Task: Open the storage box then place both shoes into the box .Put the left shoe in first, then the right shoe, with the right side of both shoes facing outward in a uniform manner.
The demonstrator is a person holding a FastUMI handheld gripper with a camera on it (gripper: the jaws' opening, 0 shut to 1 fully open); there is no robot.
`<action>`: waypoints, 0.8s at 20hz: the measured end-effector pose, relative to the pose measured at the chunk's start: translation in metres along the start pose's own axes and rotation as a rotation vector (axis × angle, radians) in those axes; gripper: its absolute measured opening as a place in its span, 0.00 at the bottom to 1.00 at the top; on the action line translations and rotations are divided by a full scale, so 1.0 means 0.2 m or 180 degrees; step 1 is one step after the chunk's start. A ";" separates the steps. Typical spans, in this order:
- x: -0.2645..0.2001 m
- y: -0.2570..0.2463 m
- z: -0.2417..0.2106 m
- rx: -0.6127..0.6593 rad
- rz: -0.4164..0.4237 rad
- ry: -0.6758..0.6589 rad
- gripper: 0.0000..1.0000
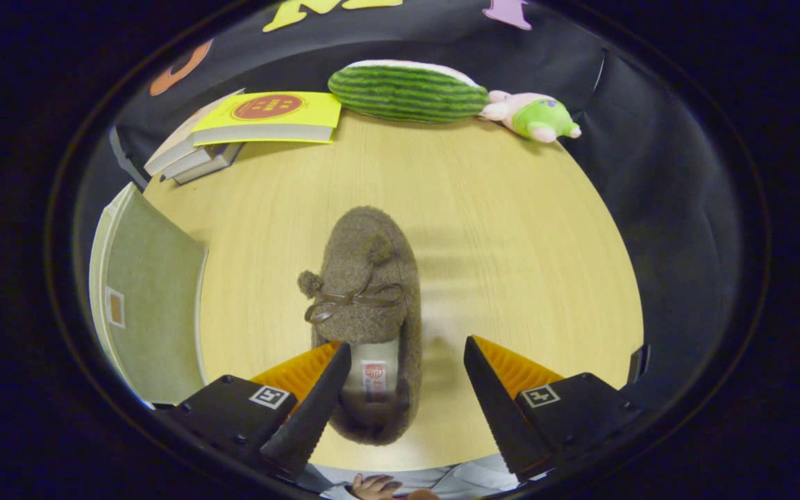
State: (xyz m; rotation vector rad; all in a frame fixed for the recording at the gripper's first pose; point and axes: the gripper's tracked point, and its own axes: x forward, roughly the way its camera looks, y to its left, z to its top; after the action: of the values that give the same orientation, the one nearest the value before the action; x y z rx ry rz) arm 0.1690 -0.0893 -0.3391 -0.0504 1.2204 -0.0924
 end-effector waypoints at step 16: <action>-0.74 0.27 0.12 0.0474 0.0400 -0.0093 0.06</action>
State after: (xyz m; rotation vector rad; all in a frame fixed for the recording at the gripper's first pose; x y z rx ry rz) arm 0.1430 -0.0214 -0.1985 0.1541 1.1815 -0.0723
